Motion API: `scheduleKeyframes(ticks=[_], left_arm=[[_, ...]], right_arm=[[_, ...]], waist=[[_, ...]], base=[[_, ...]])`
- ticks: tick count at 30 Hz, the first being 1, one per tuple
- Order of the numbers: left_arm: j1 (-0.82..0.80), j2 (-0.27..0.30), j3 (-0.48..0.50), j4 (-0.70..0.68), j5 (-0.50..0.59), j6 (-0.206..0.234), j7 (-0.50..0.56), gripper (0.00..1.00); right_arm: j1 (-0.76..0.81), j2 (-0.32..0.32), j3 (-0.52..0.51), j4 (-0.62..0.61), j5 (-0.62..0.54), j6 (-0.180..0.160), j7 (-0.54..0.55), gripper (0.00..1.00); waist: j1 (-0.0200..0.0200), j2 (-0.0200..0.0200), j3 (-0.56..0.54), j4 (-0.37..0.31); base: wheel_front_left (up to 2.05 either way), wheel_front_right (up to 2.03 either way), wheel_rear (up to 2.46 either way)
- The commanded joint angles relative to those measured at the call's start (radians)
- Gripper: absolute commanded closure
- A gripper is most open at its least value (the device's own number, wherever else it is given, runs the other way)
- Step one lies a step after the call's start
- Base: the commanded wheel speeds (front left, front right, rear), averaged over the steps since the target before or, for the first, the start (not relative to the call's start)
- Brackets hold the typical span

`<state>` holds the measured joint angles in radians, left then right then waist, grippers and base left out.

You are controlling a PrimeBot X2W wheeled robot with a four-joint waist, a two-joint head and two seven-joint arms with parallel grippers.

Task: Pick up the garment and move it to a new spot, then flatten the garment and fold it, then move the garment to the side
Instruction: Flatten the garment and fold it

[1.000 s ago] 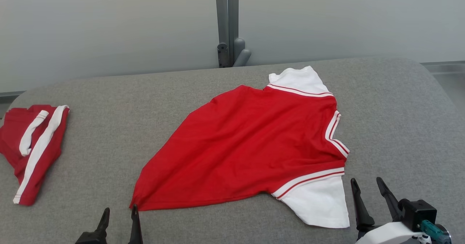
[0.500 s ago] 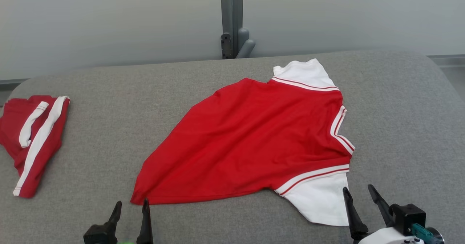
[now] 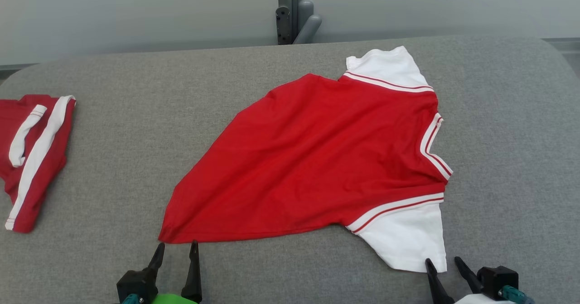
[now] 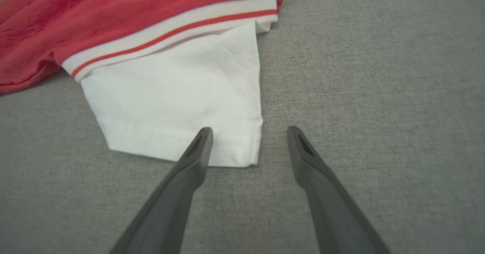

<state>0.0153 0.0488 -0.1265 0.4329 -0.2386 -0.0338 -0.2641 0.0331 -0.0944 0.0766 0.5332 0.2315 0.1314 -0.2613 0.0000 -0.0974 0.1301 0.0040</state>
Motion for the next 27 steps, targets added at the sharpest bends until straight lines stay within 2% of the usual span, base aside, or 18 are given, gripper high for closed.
scheduleKeyframes(ticks=[1,3,4,6,10,17,27], left_arm=[[-0.015,0.003,0.006,0.002,0.008,0.005,0.000,0.00],[-0.023,0.003,0.009,0.001,0.015,0.002,0.000,0.00],[-0.029,0.003,0.011,0.000,0.017,0.003,0.000,0.00],[-0.035,0.003,0.011,-0.002,0.019,0.003,0.000,0.00],[-0.045,0.003,0.008,-0.012,-0.014,-0.028,0.000,0.00],[-0.039,0.003,0.022,0.007,-0.054,-0.042,0.000,0.00],[-0.055,0.003,-0.005,0.080,-0.109,-0.064,0.000,0.00]], right_arm=[[-0.015,0.004,0.001,0.018,0.009,-0.001,-0.001,0.00],[-0.038,0.008,0.013,0.045,0.021,-0.001,-0.001,0.00],[-0.046,0.009,0.024,0.063,0.027,-0.001,-0.001,0.25],[-0.059,0.014,0.045,0.094,0.035,-0.001,0.001,1.00],[-0.055,-0.016,0.009,0.096,0.084,-0.003,0.002,1.00],[0.002,-0.061,-0.050,0.032,0.068,-0.002,0.001,1.00],[0.001,-0.071,-0.053,0.000,0.054,-0.002,-0.001,1.00]], waist=[[0.0000,0.0000,0.013,0.005],[0.0000,0.0000,0.022,0.009],[0.0000,0.0000,0.026,0.012],[0.0000,0.0000,0.033,0.017],[0.0000,0.0000,0.043,0.020],[0.0000,0.0000,0.041,-0.015],[0.0000,0.0000,0.053,-0.056]], base=[[0.00,0.00,0.00],[0.00,0.00,0.00],[0.00,0.00,0.00],[0.00,0.00,0.00],[0.00,0.00,0.00],[0.00,0.00,0.00],[0.00,0.00,0.00]])
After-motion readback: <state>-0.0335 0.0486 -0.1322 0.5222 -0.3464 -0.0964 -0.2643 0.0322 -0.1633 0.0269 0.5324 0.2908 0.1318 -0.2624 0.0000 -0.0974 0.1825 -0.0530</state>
